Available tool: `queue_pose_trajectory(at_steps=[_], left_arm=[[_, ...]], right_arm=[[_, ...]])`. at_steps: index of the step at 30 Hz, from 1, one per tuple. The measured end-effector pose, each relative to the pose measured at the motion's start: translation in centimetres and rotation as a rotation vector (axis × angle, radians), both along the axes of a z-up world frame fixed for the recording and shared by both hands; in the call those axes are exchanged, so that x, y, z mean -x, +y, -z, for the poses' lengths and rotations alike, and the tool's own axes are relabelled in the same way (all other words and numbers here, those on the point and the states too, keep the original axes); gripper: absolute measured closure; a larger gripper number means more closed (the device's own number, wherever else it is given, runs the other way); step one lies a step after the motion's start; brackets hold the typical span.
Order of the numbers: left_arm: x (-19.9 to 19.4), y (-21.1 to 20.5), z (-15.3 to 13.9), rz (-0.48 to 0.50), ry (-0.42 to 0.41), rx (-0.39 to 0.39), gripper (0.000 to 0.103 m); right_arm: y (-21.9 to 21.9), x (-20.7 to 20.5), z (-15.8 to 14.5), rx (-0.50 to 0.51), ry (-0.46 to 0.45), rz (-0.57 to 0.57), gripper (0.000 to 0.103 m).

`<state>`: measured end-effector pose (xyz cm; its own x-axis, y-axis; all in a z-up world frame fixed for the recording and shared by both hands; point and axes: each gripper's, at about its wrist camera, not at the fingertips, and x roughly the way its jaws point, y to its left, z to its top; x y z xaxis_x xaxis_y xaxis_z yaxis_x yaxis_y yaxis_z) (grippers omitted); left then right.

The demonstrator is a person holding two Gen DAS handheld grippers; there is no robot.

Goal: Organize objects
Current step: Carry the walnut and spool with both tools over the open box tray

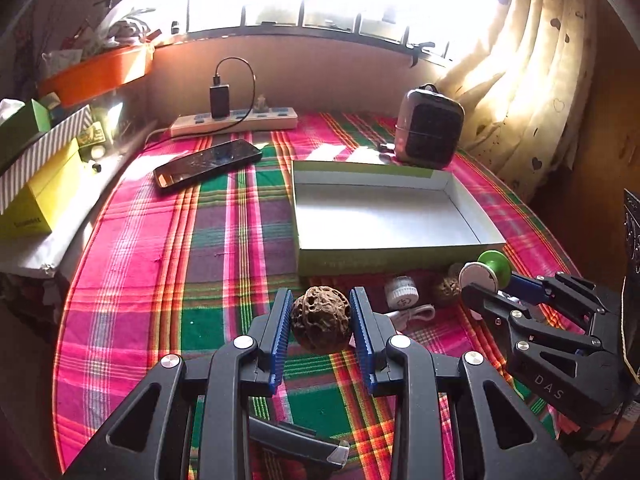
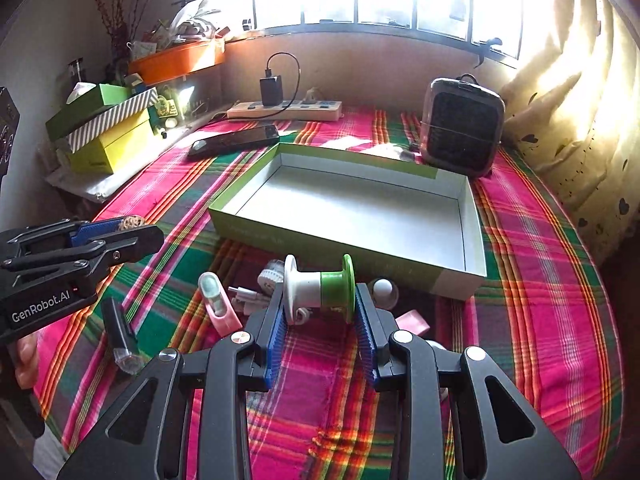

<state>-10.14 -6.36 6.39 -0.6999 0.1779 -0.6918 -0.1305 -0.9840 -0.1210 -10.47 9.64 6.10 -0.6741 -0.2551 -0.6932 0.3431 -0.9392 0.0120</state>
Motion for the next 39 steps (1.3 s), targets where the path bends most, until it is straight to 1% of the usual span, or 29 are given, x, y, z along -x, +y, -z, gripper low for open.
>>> queue_pose_trajectory(at_steps=[11, 14, 20, 23, 26, 29, 33, 36, 39], left_arm=[[3.0, 0.3, -0.1, -0.007, -0.004, 0.033, 0.075], [3.8, 0.6, -0.4, 0.000, 0.007, 0.056, 0.075], [5.8, 0.6, -1.2, 0.003, 0.008, 0.042, 0.075], [6.7, 0.7, -1.7, -0.002, 0.028, 0.070, 0.075], [7.7, 0.6, -2.1, 0.001, 0.029, 0.068, 0.075], [8.7, 0.7, -2.3, -0.003, 0.034, 0.090, 0.075], [10.3, 1.1, -2.0, 0.010, 0.009, 0.076, 0.075], [11.6, 1.8, -1.4, 0.011, 0.000, 0.099, 0.075], [13.0, 2.1, -0.5, 0.017, -0.031, 0.080, 0.075]], right_arm=[[-0.3, 2.6, -0.1, -0.009, -0.001, 0.010, 0.070], [-0.5, 3.2, -0.5, -0.015, 0.011, 0.009, 0.070], [-0.4, 5.3, -1.4, 0.024, 0.002, 0.026, 0.070], [-0.3, 6.5, -1.8, 0.022, 0.001, 0.040, 0.070], [-0.3, 7.5, -2.1, 0.017, 0.008, 0.052, 0.070], [-0.2, 8.5, -2.3, 0.014, 0.004, 0.061, 0.070], [0.0, 10.0, -2.1, -0.003, -0.007, 0.074, 0.070], [0.4, 11.4, -1.7, -0.008, -0.028, 0.089, 0.070], [1.1, 12.8, -1.0, -0.005, -0.058, 0.109, 0.070]])
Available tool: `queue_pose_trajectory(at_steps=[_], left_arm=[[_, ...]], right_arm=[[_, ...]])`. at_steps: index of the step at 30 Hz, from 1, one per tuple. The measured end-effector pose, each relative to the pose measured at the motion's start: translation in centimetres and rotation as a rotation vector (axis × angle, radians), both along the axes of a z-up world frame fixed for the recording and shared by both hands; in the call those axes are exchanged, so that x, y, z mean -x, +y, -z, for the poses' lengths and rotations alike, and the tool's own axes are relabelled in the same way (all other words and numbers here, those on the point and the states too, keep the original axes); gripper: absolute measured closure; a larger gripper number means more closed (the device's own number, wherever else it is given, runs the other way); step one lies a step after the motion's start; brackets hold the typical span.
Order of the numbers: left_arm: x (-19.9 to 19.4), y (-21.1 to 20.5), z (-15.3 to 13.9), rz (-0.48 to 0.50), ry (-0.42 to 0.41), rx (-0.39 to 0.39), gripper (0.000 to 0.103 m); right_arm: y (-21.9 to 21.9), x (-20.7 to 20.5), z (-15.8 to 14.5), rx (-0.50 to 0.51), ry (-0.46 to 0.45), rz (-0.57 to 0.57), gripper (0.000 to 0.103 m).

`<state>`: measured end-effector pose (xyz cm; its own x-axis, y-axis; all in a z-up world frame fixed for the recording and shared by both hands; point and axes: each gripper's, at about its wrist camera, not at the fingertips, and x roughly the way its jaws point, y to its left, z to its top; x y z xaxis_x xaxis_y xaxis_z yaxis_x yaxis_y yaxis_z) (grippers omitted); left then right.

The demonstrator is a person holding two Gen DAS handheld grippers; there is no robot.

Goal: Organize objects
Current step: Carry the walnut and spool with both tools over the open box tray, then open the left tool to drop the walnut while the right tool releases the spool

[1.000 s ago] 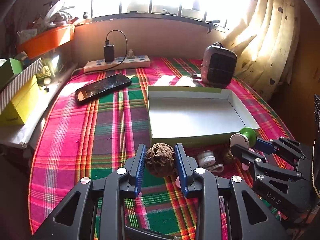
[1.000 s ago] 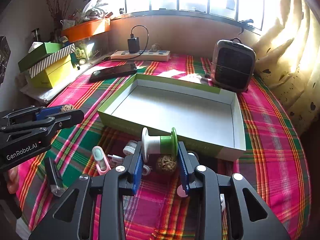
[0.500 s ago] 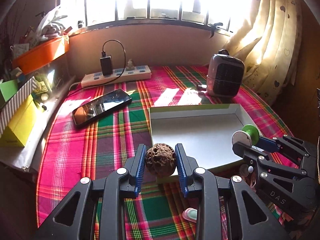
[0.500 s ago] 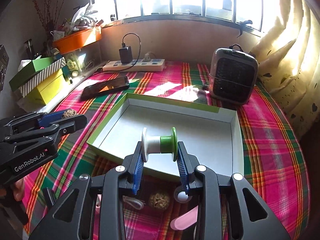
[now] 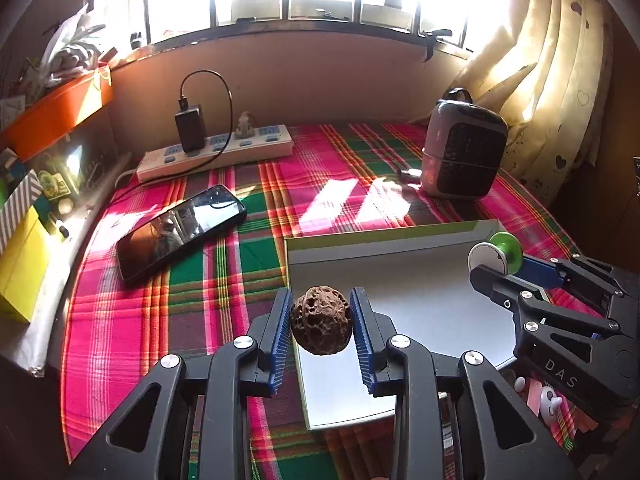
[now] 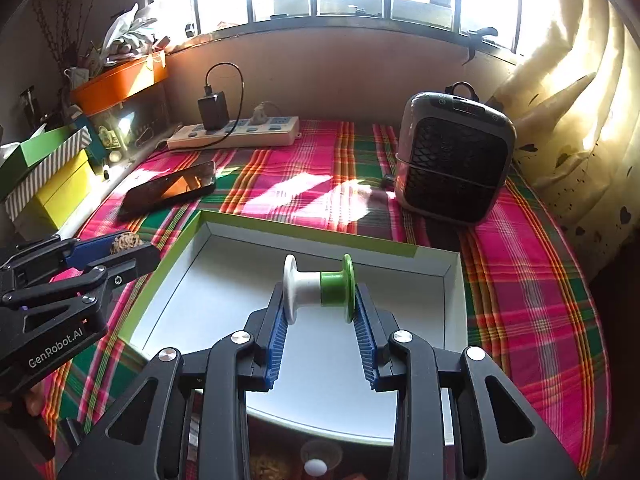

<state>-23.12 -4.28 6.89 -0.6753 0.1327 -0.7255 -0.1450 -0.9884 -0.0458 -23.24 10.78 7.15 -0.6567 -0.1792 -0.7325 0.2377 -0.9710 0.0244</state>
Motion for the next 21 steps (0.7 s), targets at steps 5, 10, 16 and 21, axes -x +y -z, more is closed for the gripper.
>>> queue_pose_trajectory(at_steps=[5, 10, 16, 21], left_arm=[[1.9, 1.0, 1.5, 0.013, -0.041, 0.004, 0.075], [3.5, 1.5, 2.4, 0.016, -0.067, 0.012, 0.075], [4.6, 1.5, 3.1, 0.006, -0.081, 0.010, 0.075], [5.0, 1.6, 3.4, -0.001, -0.082, 0.031, 0.075]], right_arm=[[0.5, 1.9, 1.2, -0.015, -0.038, 0.012, 0.070], [0.9, 3.2, 2.4, -0.014, -0.073, 0.025, 0.070], [1.2, 4.3, 3.2, -0.024, -0.094, 0.032, 0.070], [1.5, 4.9, 3.7, -0.025, -0.121, 0.043, 0.070]])
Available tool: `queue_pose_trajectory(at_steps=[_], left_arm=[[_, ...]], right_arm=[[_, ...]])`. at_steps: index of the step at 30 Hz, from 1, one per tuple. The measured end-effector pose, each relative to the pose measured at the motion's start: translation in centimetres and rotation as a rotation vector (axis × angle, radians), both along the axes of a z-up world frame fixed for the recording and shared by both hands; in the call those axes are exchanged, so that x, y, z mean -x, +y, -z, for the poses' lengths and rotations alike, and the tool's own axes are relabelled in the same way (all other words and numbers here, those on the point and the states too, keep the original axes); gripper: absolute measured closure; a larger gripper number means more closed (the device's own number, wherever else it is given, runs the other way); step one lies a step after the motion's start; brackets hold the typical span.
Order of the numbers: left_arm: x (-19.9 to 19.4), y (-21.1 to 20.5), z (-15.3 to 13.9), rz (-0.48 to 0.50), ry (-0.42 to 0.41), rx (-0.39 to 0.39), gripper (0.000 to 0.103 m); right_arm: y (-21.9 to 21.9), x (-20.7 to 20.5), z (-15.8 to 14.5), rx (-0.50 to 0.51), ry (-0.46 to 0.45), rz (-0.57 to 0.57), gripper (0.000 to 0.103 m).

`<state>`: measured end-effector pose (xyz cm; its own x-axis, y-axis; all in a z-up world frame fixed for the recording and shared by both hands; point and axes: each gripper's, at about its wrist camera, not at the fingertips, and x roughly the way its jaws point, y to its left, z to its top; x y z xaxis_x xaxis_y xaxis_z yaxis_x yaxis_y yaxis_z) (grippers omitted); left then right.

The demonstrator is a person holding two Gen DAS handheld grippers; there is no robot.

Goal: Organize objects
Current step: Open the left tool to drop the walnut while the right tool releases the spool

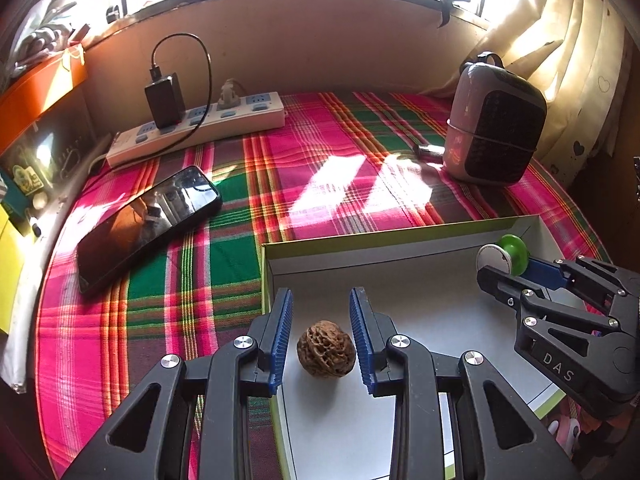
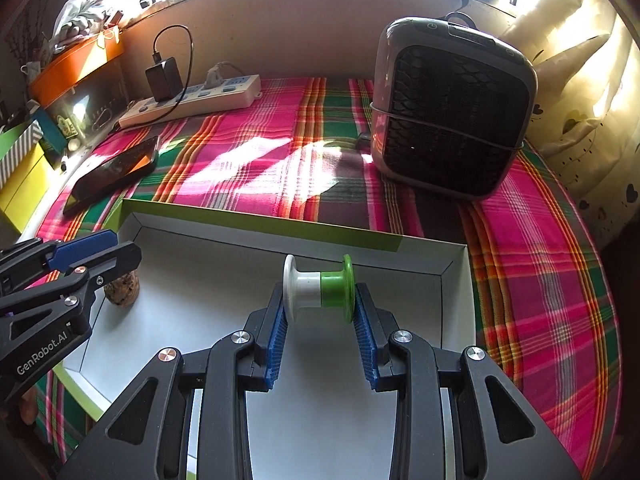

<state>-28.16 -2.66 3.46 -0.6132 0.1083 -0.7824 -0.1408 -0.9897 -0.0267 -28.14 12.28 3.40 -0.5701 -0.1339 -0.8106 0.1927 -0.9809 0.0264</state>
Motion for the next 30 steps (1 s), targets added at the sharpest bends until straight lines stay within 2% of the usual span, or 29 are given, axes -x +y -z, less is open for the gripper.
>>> queue_pose_trajectory(at_steps=[15, 17, 23, 30], left_arm=[[0.24, 0.16, 0.08, -0.008, -0.004, 0.010, 0.075], [0.24, 0.13, 0.07, -0.011, -0.003, 0.012, 0.075], [0.21, 0.05, 0.04, -0.017, -0.003, 0.012, 0.073], [-0.26, -0.16, -0.06, -0.012, -0.003, 0.003, 0.070]], right_arm=[[0.31, 0.52, 0.67, -0.009, -0.036, 0.031, 0.069], [0.37, 0.51, 0.69, -0.010, -0.037, 0.034, 0.062], [0.54, 0.41, 0.52, -0.014, -0.028, 0.048, 0.051], [0.48, -0.06, 0.53, -0.022, -0.020, 0.054, 0.043]])
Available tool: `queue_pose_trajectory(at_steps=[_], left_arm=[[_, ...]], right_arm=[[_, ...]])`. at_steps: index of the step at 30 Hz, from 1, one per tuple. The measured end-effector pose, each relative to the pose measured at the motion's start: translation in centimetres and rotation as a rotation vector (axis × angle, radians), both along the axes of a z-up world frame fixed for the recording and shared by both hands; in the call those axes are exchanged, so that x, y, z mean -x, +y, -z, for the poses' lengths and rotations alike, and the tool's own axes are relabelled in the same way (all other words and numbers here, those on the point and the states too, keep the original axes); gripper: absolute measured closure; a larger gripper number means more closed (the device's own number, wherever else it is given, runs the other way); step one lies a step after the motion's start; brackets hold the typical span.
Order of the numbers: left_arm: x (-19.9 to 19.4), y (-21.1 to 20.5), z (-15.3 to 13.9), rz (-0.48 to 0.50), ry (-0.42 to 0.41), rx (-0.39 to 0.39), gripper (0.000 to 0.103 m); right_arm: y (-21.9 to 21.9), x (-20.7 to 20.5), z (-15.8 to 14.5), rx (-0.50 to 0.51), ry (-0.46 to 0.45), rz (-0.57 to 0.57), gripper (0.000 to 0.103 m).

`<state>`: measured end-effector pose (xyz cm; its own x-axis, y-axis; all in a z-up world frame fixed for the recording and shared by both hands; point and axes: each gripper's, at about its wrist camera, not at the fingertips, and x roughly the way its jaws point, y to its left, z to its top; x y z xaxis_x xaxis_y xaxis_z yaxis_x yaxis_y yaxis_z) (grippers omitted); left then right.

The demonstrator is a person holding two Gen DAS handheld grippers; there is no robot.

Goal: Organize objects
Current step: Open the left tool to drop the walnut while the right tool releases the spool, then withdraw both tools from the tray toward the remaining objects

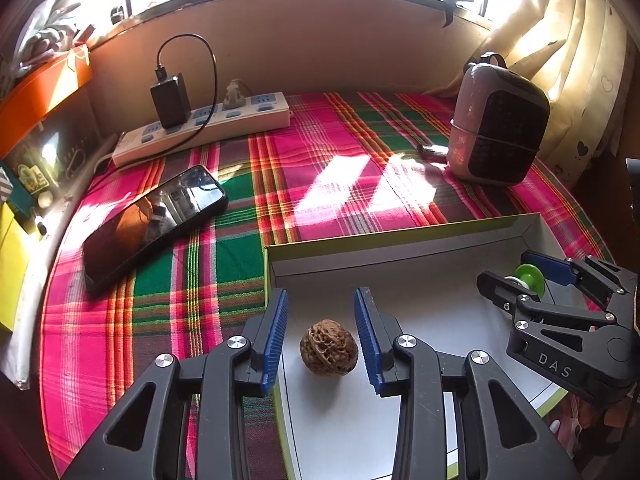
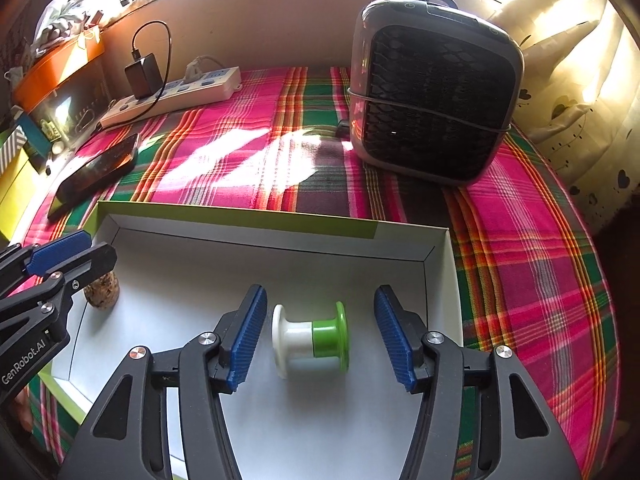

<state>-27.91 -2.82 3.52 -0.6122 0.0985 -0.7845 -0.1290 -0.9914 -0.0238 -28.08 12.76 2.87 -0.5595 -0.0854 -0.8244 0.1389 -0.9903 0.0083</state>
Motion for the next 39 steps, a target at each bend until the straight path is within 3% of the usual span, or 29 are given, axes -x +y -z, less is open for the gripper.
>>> queue_pose_trajectory(at_steps=[10, 16, 19, 36, 39], left_arm=[[-2.0, -0.2, -1.4, 0.000, 0.042, -0.001, 0.060], [-3.6, -0.9, -2.1, -0.011, 0.057, -0.013, 0.059], [-4.7, -0.9, -2.5, -0.015, 0.092, 0.028, 0.059], [-10.0, -1.6, -2.7, -0.024, 0.108, 0.004, 0.059], [-11.2, -1.6, -2.8, -0.035, 0.137, 0.042, 0.059]], right_arm=[[0.5, -1.5, -1.1, 0.013, 0.035, 0.004, 0.036], [1.0, -2.6, -1.6, 0.030, 0.051, 0.011, 0.036], [1.3, -3.4, -2.0, 0.039, 0.062, 0.013, 0.036], [1.7, -8.5, -3.1, 0.049, 0.133, -0.014, 0.036], [2.0, -9.5, -3.2, 0.060, 0.143, -0.018, 0.036]])
